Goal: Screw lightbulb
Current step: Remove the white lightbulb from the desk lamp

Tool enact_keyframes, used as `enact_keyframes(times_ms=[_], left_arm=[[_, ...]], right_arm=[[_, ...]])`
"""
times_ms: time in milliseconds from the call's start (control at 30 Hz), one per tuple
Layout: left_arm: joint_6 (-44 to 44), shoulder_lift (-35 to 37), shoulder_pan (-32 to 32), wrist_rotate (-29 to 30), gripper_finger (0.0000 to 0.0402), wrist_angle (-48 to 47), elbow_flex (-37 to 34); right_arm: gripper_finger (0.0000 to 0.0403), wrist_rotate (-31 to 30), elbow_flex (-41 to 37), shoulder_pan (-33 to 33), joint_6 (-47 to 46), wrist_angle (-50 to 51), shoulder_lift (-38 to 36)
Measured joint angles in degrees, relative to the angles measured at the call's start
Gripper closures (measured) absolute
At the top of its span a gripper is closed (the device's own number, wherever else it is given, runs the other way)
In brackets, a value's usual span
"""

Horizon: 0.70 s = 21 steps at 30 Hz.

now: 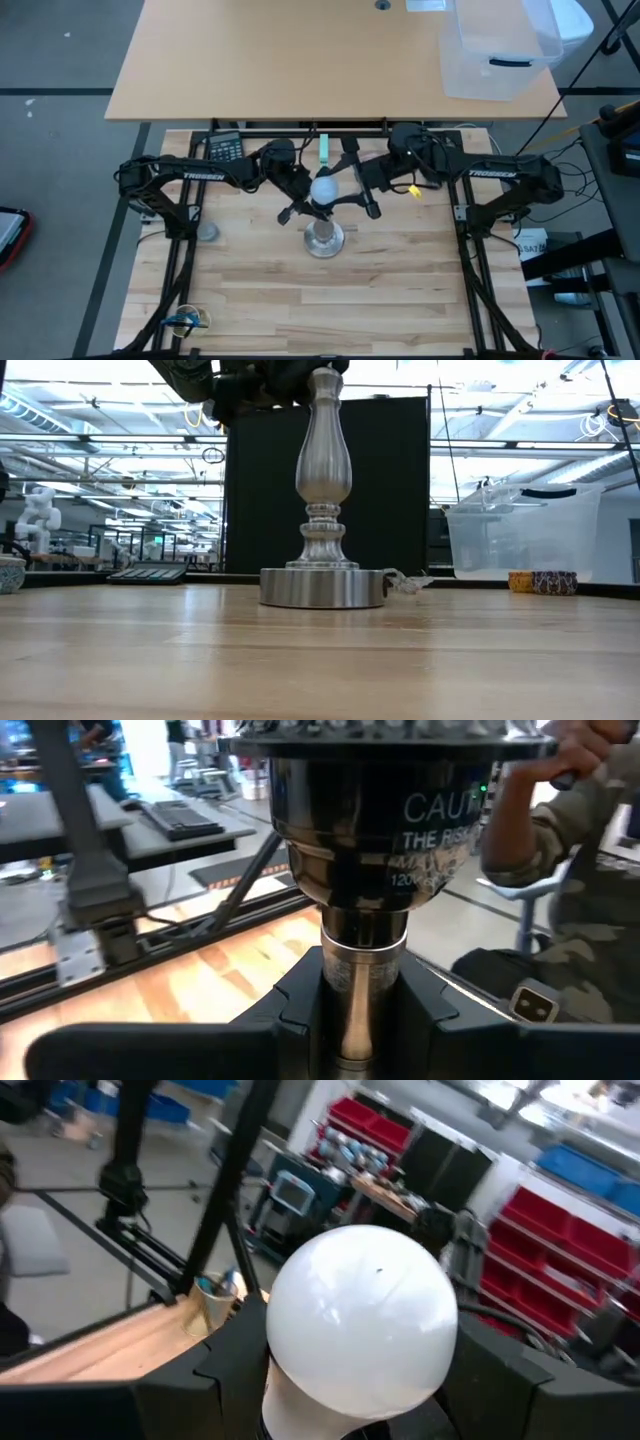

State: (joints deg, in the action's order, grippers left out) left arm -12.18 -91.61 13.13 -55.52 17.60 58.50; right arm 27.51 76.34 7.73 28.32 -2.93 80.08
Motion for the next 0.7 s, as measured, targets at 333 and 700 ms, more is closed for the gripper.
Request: enact_keyframes(times_ms=[333,700], left_arm=[[-2.18,0.0,0.35,-7.88,0.033,-0.5,0.05],[-3.14,0.04,0.68,-9.42,0.033,-1.33,0.06]], right_arm=[[0.017,7.39,0.0,0.87,-1.61,-8.08,4.23],[0.017,8.72,-0.03,1.11,-5.22,-12.79,5.72]])
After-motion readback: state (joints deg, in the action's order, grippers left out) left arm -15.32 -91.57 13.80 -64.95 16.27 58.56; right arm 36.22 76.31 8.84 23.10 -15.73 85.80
